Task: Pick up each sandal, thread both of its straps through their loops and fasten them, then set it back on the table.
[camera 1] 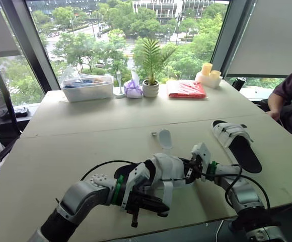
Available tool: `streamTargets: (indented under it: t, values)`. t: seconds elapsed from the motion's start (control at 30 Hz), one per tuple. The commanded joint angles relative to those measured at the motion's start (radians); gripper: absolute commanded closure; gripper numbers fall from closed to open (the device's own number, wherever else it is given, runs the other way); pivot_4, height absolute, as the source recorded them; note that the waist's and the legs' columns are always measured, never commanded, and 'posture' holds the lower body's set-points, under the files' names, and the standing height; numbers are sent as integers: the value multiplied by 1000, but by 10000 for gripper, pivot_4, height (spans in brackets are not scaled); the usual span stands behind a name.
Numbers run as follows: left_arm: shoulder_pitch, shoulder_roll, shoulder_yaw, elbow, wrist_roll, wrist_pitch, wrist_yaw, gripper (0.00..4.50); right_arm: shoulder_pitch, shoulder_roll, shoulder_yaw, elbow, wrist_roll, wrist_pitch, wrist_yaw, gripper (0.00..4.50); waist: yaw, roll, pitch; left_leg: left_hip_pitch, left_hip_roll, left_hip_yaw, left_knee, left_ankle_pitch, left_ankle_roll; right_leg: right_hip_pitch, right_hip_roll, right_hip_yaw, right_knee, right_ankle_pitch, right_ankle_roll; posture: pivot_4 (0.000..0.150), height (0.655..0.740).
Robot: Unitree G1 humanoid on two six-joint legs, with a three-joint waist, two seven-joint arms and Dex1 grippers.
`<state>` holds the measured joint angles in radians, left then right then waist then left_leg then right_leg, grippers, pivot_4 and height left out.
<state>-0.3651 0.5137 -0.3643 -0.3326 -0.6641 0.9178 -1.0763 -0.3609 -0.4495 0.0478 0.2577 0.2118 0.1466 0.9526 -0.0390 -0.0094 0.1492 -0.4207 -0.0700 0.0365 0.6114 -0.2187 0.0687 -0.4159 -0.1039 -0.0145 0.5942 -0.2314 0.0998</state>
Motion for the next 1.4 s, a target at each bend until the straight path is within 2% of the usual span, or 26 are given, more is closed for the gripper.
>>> streamTargets:
  t: [0.03,0.17,0.4,0.6,0.73,0.83,1.03,1.27,1.4]
  values:
    - [-36,35,46,-65,-94,46,-63,44681,24,-4,36,59,-26,40,4,45000,0,0,0,0,0,0,0,0,0,0,0,0,0,0,0,1500,7388]
    - [-61,-3,105,-35,-168,77,-40,44681,21,-2,36,65,-28,35,3,45000,-1,0,0,0,0,0,0,0,0,0,0,0,0,0,0,1500,7388]
    - [-137,-132,280,77,-331,179,100,44681,18,2,37,70,-30,31,0,45000,0,0,0,0,0,0,1,0,0,-1,0,0,1,0,0,1500,7388]
    - [-179,-278,439,290,-388,232,341,44681,14,6,39,77,-32,24,-3,45000,0,0,0,0,0,0,2,0,0,0,0,0,2,1,1,1500,7388]
    - [-165,-326,457,339,-366,238,426,44681,11,13,43,82,-34,19,-7,45000,1,-1,0,1,0,0,2,0,0,1,0,0,2,1,1,1500,7388]
    - [-159,-348,445,362,-341,230,451,36545,9,16,45,86,-35,15,-8,45000,0,-1,0,3,0,0,3,0,0,3,0,0,2,1,1,1500,7388]
    - [-190,-313,434,327,-354,227,386,8109,10,16,44,84,-33,13,-11,45000,-1,-1,0,5,0,0,2,0,0,5,0,0,2,1,1,1500,7388]
    - [-275,-212,422,327,-280,123,283,8109,20,14,39,78,-30,15,-16,45000,-2,-1,0,5,0,0,2,0,0,4,0,0,1,1,0,1500,7388]
    - [-390,-183,367,525,-62,-115,254,8109,20,18,38,81,-31,12,-20,45000,1,-1,0,5,0,0,2,0,0,5,0,0,1,1,0,1500,7388]
